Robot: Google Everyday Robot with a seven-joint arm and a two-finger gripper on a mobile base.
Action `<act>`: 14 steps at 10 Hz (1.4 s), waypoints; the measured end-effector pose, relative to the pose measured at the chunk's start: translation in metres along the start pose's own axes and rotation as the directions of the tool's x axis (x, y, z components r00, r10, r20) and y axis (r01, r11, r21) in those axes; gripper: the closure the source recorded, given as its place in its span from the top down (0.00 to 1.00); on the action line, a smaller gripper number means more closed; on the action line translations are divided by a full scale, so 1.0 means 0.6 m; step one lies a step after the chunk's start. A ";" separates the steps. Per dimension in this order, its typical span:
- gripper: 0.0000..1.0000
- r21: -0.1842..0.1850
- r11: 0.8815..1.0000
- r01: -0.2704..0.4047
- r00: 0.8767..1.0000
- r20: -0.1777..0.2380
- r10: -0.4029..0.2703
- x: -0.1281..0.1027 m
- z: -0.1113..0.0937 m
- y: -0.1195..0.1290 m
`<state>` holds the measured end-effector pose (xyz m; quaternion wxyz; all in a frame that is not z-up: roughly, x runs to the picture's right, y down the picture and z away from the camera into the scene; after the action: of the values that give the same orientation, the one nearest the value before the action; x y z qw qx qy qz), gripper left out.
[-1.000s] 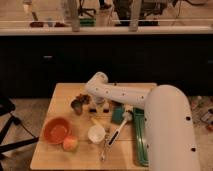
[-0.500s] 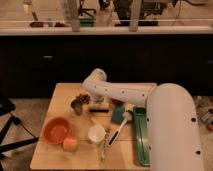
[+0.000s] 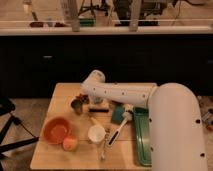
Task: Wipe red bowl with eraser
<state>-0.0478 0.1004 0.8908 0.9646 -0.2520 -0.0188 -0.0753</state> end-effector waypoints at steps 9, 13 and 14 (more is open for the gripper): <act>0.80 -0.048 0.998 -0.046 0.999 -0.024 0.044 0.010 0.019 -0.005; 0.80 -0.077 0.995 -0.063 0.997 -0.037 0.061 0.015 0.044 -0.010; 0.80 -0.084 0.994 -0.076 0.997 -0.035 0.073 0.020 0.050 -0.012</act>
<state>-0.0370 0.1074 0.9214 0.9552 -0.2924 0.0093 -0.0440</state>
